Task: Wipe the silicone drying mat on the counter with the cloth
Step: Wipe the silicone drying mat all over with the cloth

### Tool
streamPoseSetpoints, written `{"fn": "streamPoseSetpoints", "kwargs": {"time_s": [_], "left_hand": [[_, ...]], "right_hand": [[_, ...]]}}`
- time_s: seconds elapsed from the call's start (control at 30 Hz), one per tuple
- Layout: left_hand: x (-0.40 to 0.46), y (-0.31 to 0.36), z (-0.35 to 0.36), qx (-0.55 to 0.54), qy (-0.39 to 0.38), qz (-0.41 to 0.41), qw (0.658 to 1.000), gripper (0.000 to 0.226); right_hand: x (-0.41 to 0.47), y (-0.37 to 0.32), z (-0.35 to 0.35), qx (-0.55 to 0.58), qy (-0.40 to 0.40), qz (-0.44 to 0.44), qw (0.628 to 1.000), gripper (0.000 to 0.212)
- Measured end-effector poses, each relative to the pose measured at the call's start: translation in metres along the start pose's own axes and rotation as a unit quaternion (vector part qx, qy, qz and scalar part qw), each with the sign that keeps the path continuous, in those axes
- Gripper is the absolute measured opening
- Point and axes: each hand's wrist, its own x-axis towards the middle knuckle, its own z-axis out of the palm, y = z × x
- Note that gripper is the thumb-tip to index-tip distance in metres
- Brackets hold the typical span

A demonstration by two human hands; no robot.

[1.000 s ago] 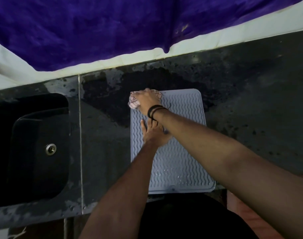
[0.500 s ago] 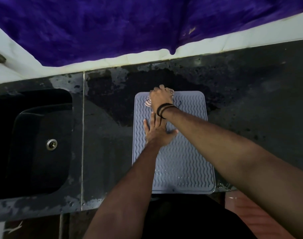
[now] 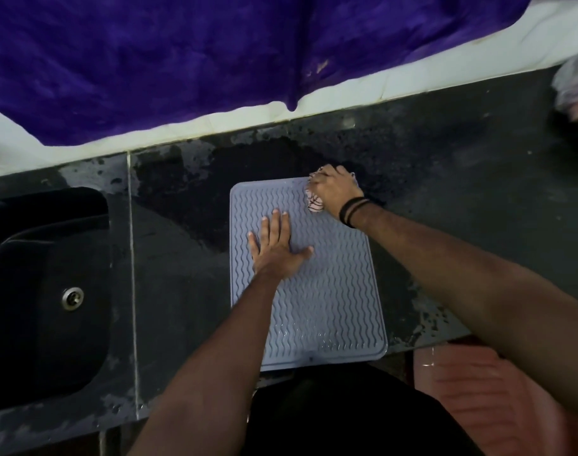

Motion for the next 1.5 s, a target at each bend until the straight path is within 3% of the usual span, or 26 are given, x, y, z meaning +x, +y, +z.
{"fn": "streamPoseSetpoints", "kwargs": {"time_s": [0.3,0.5,0.7,0.87,1.03,1.17,1.27,1.37,1.43,1.5], "left_hand": [[-0.002,-0.001,-0.002,0.000,-0.004,0.008,1.000,0.102],[-0.003,0.000,-0.002,0.008,-0.003,0.003,1.000,0.102],[-0.002,0.001,-0.002,0.009,-0.007,-0.005,1.000,0.102],[0.000,-0.002,0.000,0.007,-0.004,0.004,1.000,0.102],[0.000,-0.002,-0.001,0.013,-0.003,0.004,1.000,0.101],[-0.001,-0.001,0.000,0.021,-0.008,0.001,1.000,0.100],[-0.001,-0.001,0.000,0.020,0.002,0.002,1.000,0.100],[-0.002,0.000,0.000,0.015,-0.001,0.002,1.000,0.100],[-0.002,0.000,0.000,0.012,-0.003,0.003,1.000,0.101],[-0.002,-0.001,0.000,0.005,-0.004,0.005,1.000,0.100]], "right_hand": [[-0.020,0.040,0.004,-0.019,-0.084,0.093,0.992,0.034],[-0.009,0.019,-0.003,0.135,-0.066,0.157,0.976,0.046],[-0.050,0.002,0.010,0.121,-0.074,0.137,0.980,0.053],[-0.037,0.014,-0.003,0.138,-0.132,0.129,0.973,0.040],[0.010,-0.017,-0.024,0.222,-0.018,0.119,0.968,0.050],[0.007,-0.053,-0.009,0.156,-0.064,0.080,0.982,0.054],[-0.018,-0.049,-0.001,0.168,-0.055,0.071,0.982,0.055],[-0.041,-0.032,-0.003,0.156,-0.101,0.029,0.982,0.054],[-0.042,-0.017,-0.009,0.144,-0.143,0.056,0.978,0.043],[-0.033,0.003,-0.017,0.120,-0.137,0.121,0.976,0.037]]}}
